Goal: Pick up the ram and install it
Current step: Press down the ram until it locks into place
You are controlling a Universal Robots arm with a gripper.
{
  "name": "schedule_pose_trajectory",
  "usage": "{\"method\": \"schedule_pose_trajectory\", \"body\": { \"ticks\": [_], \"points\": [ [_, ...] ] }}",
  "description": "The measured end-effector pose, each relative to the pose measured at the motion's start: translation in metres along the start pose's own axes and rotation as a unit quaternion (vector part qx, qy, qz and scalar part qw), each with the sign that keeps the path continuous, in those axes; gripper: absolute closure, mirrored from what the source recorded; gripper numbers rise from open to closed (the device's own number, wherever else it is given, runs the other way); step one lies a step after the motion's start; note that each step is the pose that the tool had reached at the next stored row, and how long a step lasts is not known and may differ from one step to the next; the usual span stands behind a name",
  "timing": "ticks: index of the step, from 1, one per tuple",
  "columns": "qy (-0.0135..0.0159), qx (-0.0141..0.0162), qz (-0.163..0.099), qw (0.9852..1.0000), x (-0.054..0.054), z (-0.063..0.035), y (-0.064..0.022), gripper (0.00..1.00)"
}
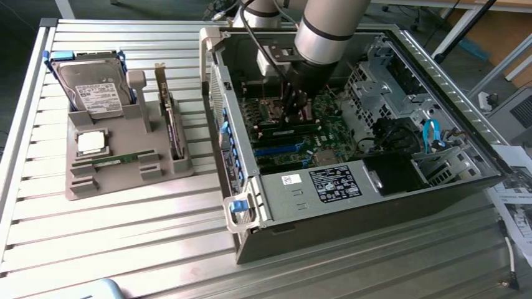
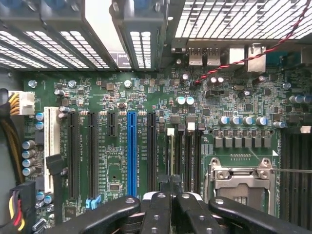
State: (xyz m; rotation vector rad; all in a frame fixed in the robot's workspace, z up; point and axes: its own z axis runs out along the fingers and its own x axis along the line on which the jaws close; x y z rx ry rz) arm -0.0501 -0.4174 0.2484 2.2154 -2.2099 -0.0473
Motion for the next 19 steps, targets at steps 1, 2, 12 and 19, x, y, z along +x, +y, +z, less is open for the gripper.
{"method": "schedule_pose_trajectory", "body": {
  "ticks": [1,2,12,19],
  "points": [
    [0.0,0.0,0.0,1.0,0.0,-0.0017,0.0,0.9],
    [-0.0001,0.0,0.0,1.0,0.0,-0.0035,0.0001,0.9],
    [-0.0001,0.0001,0.0,1.0,0.0,-0.0239,0.0007,0.9],
    [-0.0001,0.0,0.0,1.0,-0.001,-0.042,0.0011,0.9]
  ]
}}
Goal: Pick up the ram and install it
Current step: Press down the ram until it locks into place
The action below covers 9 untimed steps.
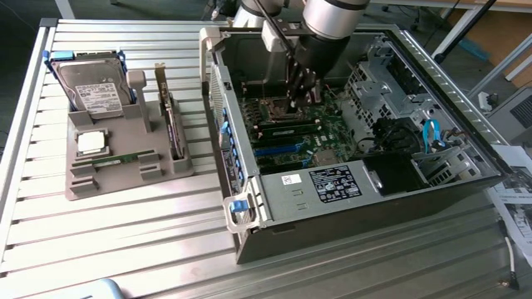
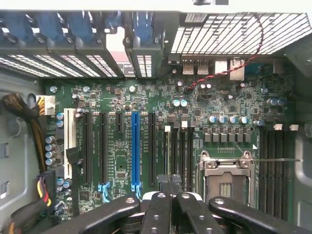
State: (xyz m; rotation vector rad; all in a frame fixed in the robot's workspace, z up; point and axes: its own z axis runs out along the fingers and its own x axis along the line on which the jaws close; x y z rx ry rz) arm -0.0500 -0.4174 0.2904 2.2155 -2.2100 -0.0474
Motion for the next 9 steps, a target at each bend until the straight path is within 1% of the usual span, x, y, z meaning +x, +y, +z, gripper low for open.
{"method": "schedule_pose_trajectory", "body": {
  "ticks": [9],
  "points": [
    [0.0001,0.0,0.0,1.0,0.0,-0.0167,0.0001,0.9]
  ]
}}
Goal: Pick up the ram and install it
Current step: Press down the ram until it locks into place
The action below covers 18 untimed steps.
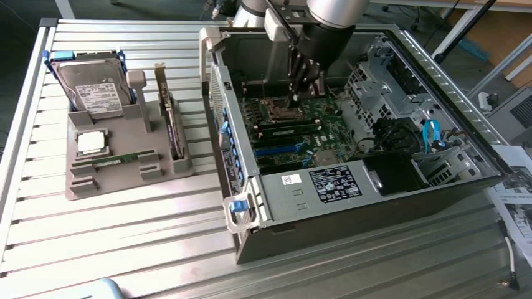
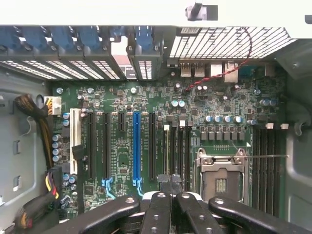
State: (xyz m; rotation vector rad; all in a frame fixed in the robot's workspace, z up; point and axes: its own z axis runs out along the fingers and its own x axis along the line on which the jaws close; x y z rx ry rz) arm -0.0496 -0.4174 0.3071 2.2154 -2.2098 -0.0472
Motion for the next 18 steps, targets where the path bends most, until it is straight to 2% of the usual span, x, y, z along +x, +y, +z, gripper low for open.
{"method": "schedule_pose_trajectory", "body": {
  "ticks": [18],
  "points": [
    [0.0,0.0,0.0,1.0,0.0,-0.0254,0.0002,0.9]
  ]
}}
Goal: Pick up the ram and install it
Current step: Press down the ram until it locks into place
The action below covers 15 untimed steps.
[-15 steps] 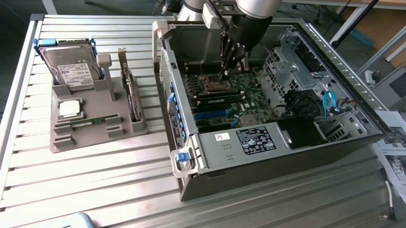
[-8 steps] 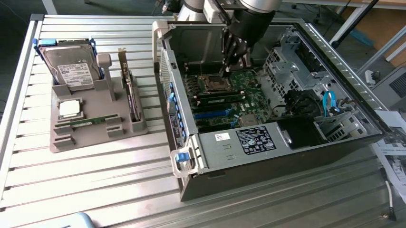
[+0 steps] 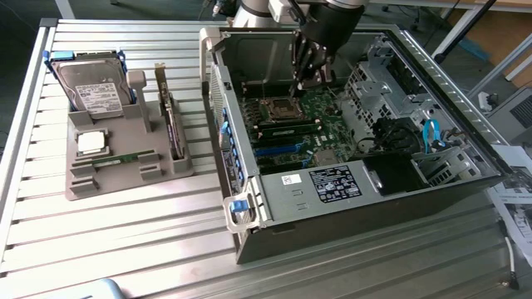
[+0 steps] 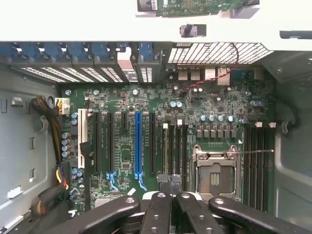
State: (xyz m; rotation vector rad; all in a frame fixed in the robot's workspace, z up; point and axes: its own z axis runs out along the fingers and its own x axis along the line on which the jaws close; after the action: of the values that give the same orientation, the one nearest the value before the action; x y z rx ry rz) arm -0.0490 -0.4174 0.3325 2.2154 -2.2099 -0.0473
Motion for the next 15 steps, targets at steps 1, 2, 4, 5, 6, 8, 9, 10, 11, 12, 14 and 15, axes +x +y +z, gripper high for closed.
{"method": "schedule_pose_trajectory", "body": {
  "ticks": [1,2,4,5,6,8,9,10,11,12,14,15],
  "points": [
    [-0.0001,0.0,0.0,1.0,0.0,-0.0007,0.0,0.9],
    [-0.0001,0.0,0.0,1.0,0.0,-0.0007,0.0,0.9],
    [-0.0001,0.0001,0.0,1.0,0.0,-0.0007,0.0,0.9],
    [-0.0001,0.0,0.0,1.0,0.0,-0.0007,0.0,0.9],
    [0.0,0.0,0.0,1.0,0.0,-0.0008,-0.0005,0.9],
    [0.0001,0.0,0.0,1.0,0.0,-0.001,-0.0031,0.9],
    [0.0,0.0,0.0,1.0,0.0,-0.001,-0.0053,0.9],
    [0.0,0.0,0.0,1.0,0.0,-0.001,-0.0074,0.9],
    [0.0,0.0,0.0,1.0,0.0,-0.0011,-0.0097,0.9],
    [0.0,0.0,0.0,1.0,0.0,-0.0011,-0.0124,0.9],
    [0.0,0.0,0.0,1.0,0.0,-0.0013,-0.0177,0.9],
    [0.0,0.0,0.0,1.0,0.0,-0.0014,-0.0206,0.9]
  ]
}}
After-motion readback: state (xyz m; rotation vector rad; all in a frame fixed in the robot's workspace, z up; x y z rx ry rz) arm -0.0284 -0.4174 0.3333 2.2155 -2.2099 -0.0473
